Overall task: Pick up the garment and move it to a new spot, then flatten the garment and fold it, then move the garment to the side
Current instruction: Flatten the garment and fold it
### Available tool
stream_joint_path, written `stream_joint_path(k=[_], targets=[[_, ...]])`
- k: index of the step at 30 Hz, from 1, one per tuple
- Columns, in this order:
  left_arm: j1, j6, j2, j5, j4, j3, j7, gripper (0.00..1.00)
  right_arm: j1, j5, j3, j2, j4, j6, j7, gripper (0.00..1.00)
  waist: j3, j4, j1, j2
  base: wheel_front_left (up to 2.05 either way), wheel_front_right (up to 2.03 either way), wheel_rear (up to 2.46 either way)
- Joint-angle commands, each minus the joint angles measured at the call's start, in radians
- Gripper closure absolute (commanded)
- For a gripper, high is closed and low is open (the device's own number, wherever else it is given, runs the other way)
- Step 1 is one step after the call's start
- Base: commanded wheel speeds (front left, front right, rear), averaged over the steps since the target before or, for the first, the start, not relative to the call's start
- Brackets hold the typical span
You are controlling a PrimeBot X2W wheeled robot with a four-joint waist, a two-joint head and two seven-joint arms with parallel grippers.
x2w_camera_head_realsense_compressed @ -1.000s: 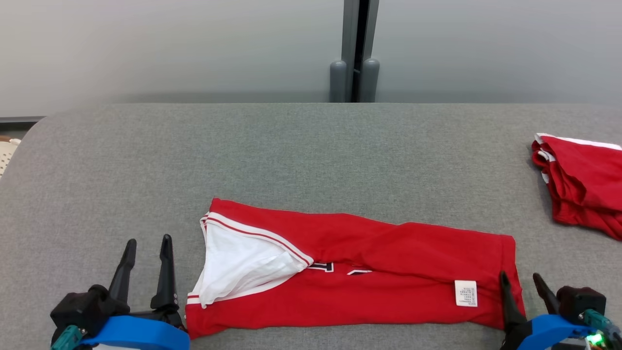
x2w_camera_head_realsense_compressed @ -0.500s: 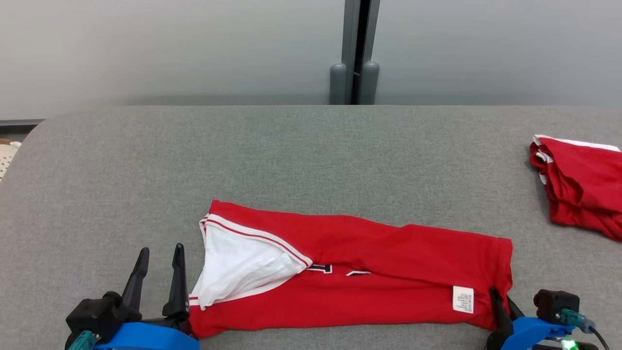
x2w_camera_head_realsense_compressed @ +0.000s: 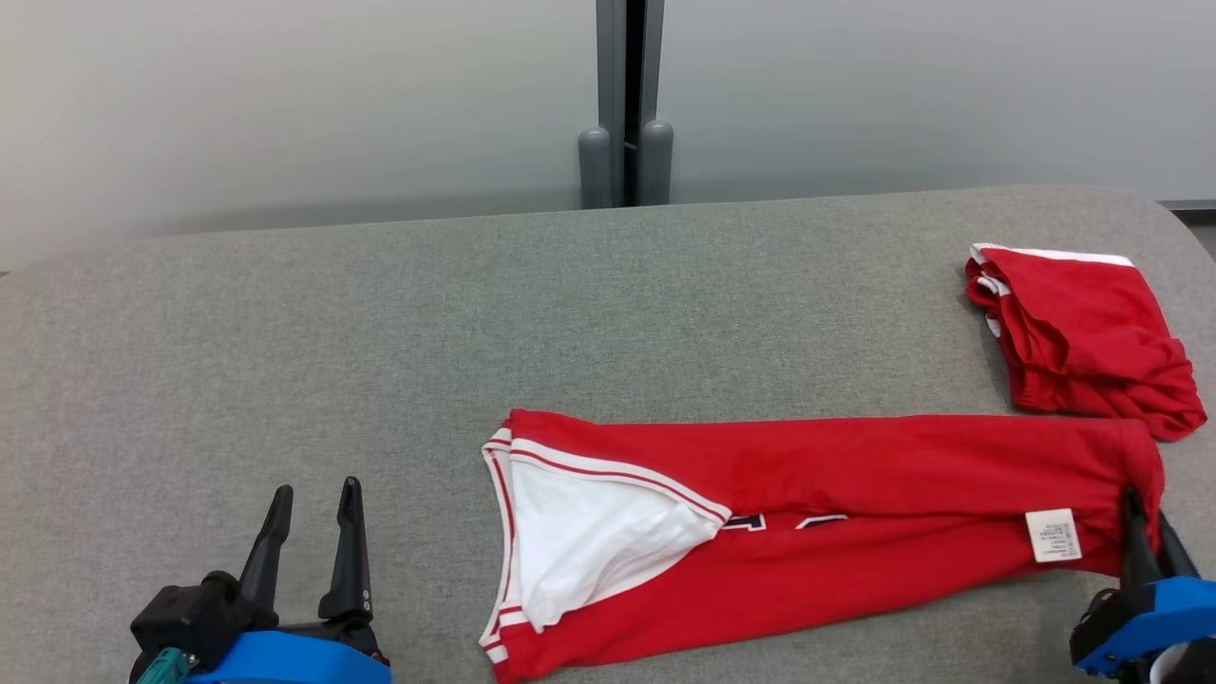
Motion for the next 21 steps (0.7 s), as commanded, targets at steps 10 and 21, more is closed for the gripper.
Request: stream_joint_path(k=[10, 21], targets=[[-0.028, -0.024, -0.010, 0.021, 0.024, -0.002, -0.004, 0.00, 0.032, 0.158, 0.273, 0.008, -0.234, -0.001, 0.081, 1.00, 0.010, 0.023, 0.0000, 0.0000, 0.00, 0.00, 0.00], [-0.049, -0.033, -0.036, 0.031, 0.036, 0.008, -0.004, 0.00, -0.106, 0.321, 0.707, 0.005, -0.132, -0.001, 0.067, 1.00, 0.014, 0.133, 0.0000, 0.0000, 0.00, 0.00, 0.00]])
